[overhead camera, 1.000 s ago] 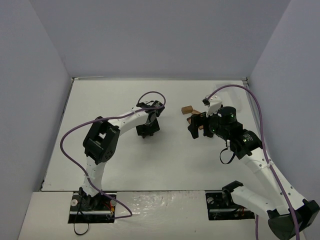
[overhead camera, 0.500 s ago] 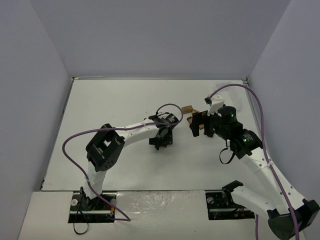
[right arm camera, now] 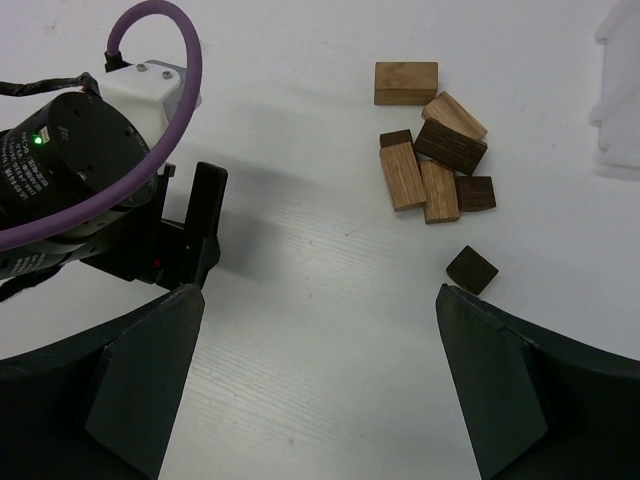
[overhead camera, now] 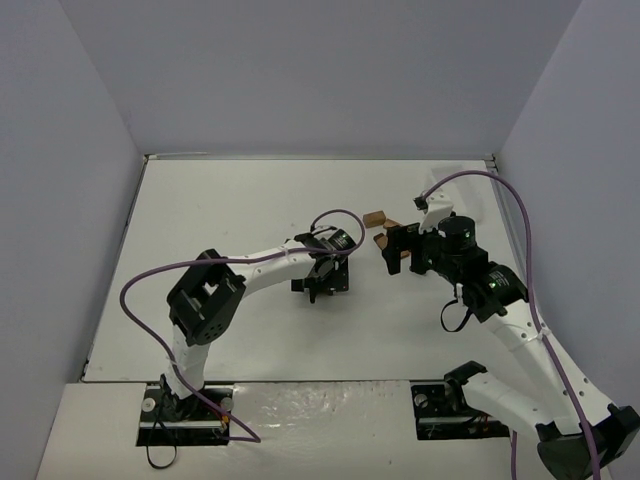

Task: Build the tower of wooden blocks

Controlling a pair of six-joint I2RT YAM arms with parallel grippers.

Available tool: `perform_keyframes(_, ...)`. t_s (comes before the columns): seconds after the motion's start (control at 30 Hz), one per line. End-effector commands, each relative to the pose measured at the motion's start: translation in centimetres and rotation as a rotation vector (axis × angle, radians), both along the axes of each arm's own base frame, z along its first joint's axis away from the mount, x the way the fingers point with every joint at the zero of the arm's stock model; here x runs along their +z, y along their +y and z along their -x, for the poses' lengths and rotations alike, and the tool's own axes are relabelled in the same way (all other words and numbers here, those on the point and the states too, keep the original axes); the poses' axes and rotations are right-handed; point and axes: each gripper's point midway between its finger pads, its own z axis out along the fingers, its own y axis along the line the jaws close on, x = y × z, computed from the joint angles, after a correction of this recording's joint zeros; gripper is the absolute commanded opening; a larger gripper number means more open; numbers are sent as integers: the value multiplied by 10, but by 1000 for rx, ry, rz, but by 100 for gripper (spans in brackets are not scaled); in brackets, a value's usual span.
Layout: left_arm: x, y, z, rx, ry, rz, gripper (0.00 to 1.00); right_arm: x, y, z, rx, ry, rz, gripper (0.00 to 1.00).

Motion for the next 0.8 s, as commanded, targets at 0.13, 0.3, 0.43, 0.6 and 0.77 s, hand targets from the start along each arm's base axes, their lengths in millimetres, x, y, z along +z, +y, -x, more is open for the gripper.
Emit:
perform_keyframes(0.13,91,9,-16,32,-181,127,93,4,-11,-33,-175,25,-40,99)
perform_keyframes(0.3,121,61,-25,87,-250,115,93,-24,-29,-68,-318,142,-54,100)
perform_keyframes(0.43,144,128,-32,157,-314,97,94,-54,-47,-103,-458,228,-30,100)
perform_keyframes(0.6,166,208,-31,167,-401,-7,94,-82,-50,-140,-520,253,25,100)
perform_keyframes(0.77,165,268,-23,169,-439,-122,97,-122,-45,-164,-561,305,37,99)
